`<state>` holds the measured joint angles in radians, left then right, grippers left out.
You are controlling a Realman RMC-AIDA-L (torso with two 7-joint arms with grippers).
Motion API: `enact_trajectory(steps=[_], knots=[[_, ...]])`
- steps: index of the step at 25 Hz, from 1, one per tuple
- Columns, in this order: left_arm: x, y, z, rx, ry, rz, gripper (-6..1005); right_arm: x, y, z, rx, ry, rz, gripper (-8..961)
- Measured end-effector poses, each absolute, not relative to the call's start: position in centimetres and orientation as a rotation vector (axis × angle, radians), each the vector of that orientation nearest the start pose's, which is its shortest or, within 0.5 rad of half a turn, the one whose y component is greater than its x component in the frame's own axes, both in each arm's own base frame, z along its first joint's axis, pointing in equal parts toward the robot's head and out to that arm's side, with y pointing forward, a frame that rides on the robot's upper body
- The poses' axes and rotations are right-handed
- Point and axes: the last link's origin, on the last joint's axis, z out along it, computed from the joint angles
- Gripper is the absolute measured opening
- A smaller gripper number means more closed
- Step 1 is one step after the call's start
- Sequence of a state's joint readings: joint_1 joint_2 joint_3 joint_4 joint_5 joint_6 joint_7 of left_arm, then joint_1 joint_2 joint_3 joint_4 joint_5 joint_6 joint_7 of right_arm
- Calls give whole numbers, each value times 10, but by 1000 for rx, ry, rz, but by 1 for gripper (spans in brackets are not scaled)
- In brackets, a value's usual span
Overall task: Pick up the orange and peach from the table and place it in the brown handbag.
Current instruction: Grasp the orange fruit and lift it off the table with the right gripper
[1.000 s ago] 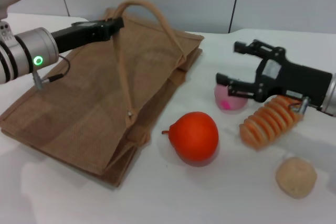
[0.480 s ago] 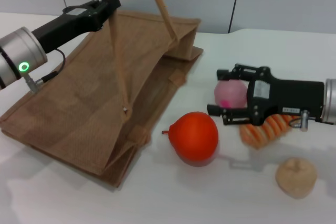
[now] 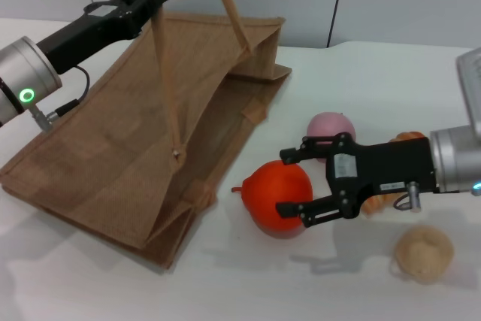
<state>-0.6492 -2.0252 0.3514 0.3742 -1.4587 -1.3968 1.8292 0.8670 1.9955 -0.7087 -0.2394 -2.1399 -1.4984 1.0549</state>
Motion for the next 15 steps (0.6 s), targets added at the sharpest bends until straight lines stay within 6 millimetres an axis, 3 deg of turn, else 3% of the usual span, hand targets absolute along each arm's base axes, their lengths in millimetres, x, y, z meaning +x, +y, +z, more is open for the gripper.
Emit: enact_trajectory(steps=[15], knots=[[-253,393,49,-2093,-781,-1209,120,191,370,-75,-3118,160,319,791]])
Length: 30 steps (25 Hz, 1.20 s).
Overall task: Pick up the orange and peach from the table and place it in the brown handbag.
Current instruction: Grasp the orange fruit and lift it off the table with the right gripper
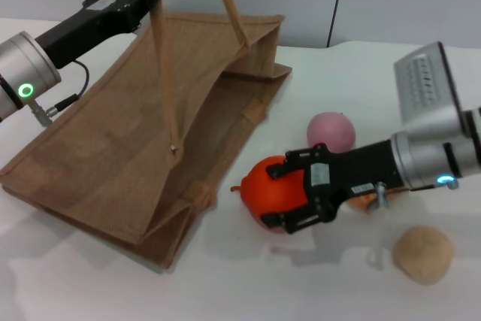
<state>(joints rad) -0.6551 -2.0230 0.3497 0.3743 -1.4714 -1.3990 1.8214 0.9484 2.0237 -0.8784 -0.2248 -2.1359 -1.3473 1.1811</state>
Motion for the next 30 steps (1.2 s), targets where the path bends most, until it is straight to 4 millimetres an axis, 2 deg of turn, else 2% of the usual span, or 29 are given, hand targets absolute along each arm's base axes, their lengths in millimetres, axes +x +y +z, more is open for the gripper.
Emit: enact_trajectory(steps=[7,22,27,30], knots=[[-252,393,49,-2093,-778,-1211,120,189,380,-89,-3073,183,222,788],[-254,393,51,-2091,-780,-1208,120,194,388,-90,-3017,220,165,781],[-254,393,50,-2091,-781,-1207,120,195,389,-89,-3009,224,161,544],[-254,393,50,-2090,-782,-1207,120,196,389,-89,-3007,225,159,447]])
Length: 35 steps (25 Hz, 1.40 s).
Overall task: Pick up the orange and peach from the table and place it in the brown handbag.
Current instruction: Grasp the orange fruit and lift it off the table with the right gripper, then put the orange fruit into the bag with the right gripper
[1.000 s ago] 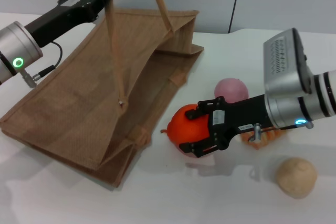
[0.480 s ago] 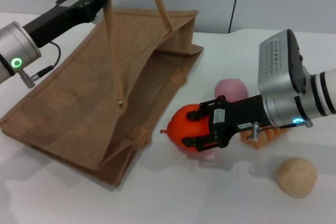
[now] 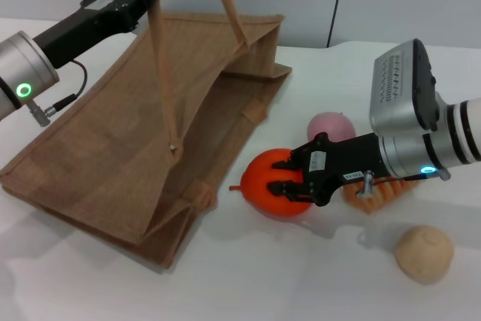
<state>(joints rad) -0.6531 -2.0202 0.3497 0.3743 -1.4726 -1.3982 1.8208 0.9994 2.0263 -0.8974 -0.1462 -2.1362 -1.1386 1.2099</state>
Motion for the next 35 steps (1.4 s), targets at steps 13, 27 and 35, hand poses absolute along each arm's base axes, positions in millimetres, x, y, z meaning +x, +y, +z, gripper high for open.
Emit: enact_trajectory(steps=[13,27,35], knots=[[-254,391,50,-2105,-782,-1210,120,196,385,-82,-3032,213,196,240],[-231,379,51,-2219,-750,-1369,121,177,383,-57,-3052,106,424,161],[-219,373,53,-2276,-720,-1453,121,164,390,-52,-2994,62,529,95]])
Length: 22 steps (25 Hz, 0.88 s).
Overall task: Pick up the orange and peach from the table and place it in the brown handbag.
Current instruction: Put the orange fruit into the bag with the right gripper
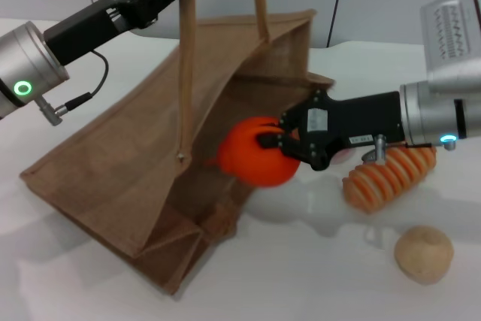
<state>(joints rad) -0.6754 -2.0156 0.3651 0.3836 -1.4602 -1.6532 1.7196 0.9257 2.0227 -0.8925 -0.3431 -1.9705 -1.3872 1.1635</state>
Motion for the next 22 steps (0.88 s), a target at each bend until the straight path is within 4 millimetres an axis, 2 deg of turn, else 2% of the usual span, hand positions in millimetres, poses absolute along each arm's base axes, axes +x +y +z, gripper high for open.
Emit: enact_trajectory(steps=[11,18,22], knots=[[-202,369,56,-2339,-662,-1558,121,147,406,-57,-2940,9,488,58],[-195,366,59,-2359,-632,-1613,121,140,417,-69,-2900,1,430,58],[-192,363,61,-2354,-611,-1648,121,137,417,-79,-2883,-73,412,55]])
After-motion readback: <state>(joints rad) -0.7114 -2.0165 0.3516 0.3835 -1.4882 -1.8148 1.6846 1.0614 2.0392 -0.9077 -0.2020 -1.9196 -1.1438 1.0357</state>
